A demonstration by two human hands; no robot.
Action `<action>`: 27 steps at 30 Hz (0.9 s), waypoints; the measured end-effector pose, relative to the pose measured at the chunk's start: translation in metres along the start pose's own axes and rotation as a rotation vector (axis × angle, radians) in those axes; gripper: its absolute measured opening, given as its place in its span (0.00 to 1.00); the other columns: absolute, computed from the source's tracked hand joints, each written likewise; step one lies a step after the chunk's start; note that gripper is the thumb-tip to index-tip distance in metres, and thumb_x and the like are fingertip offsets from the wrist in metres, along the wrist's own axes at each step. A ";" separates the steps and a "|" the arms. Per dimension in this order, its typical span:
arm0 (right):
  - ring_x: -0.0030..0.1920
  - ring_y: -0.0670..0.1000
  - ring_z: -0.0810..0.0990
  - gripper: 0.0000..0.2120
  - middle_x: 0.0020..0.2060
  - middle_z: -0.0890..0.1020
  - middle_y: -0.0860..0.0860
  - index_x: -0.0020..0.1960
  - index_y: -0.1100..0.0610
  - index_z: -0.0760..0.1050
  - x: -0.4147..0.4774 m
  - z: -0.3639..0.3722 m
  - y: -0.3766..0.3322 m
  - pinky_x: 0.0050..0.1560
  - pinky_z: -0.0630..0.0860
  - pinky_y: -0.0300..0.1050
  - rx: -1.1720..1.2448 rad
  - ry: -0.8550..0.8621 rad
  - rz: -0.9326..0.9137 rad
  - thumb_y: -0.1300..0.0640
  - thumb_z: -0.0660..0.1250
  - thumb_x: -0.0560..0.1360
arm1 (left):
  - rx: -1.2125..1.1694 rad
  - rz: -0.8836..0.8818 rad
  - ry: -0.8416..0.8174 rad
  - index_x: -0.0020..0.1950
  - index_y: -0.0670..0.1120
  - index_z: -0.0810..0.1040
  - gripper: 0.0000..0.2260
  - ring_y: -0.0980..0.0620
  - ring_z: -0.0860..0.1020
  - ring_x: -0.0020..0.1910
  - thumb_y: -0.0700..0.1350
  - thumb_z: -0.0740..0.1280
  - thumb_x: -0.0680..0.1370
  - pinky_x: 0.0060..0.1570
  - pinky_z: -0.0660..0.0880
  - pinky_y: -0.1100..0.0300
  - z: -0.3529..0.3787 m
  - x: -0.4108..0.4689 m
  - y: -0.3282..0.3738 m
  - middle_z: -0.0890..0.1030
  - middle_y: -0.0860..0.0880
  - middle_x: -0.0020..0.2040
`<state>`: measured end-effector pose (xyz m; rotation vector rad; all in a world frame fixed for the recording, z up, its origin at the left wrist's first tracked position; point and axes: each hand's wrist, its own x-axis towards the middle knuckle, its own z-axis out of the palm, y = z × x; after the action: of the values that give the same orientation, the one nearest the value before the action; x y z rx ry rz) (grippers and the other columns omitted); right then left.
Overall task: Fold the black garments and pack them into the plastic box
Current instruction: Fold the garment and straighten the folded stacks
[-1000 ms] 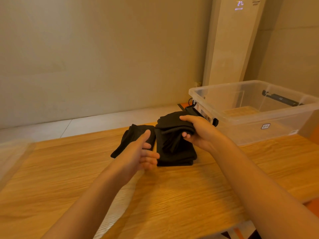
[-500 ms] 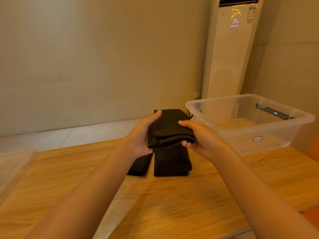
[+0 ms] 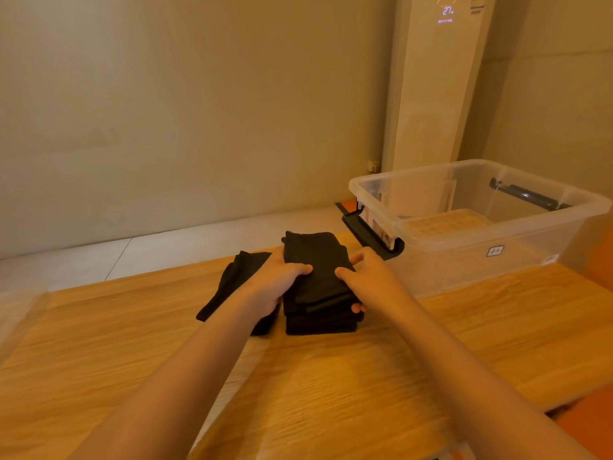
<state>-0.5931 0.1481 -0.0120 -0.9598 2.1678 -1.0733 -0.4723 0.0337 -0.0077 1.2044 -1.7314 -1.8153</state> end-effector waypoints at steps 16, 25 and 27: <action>0.43 0.54 0.82 0.16 0.43 0.79 0.56 0.52 0.59 0.73 -0.004 -0.008 0.006 0.36 0.82 0.44 0.093 -0.156 0.174 0.46 0.64 0.78 | 0.395 0.100 0.130 0.74 0.45 0.62 0.27 0.46 0.71 0.65 0.50 0.67 0.78 0.58 0.70 0.56 0.001 -0.009 0.001 0.71 0.46 0.67; 0.49 0.55 0.81 0.19 0.50 0.80 0.58 0.55 0.57 0.74 -0.005 -0.011 -0.007 0.48 0.81 0.46 0.397 -0.269 0.336 0.44 0.69 0.74 | 0.210 -0.156 -0.036 0.72 0.45 0.64 0.27 0.46 0.76 0.59 0.51 0.68 0.77 0.41 0.81 0.58 -0.013 -0.031 -0.002 0.71 0.44 0.65; 0.50 0.55 0.82 0.19 0.52 0.81 0.58 0.58 0.58 0.74 -0.006 -0.008 -0.012 0.45 0.81 0.46 0.456 -0.280 0.340 0.47 0.71 0.73 | 0.190 -0.164 -0.041 0.72 0.45 0.65 0.27 0.46 0.76 0.59 0.51 0.68 0.77 0.44 0.81 0.57 -0.014 -0.032 -0.004 0.71 0.44 0.65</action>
<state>-0.5914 0.1511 0.0028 -0.4783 1.6773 -1.1177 -0.4418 0.0492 0.0005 1.4319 -1.9142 -1.8094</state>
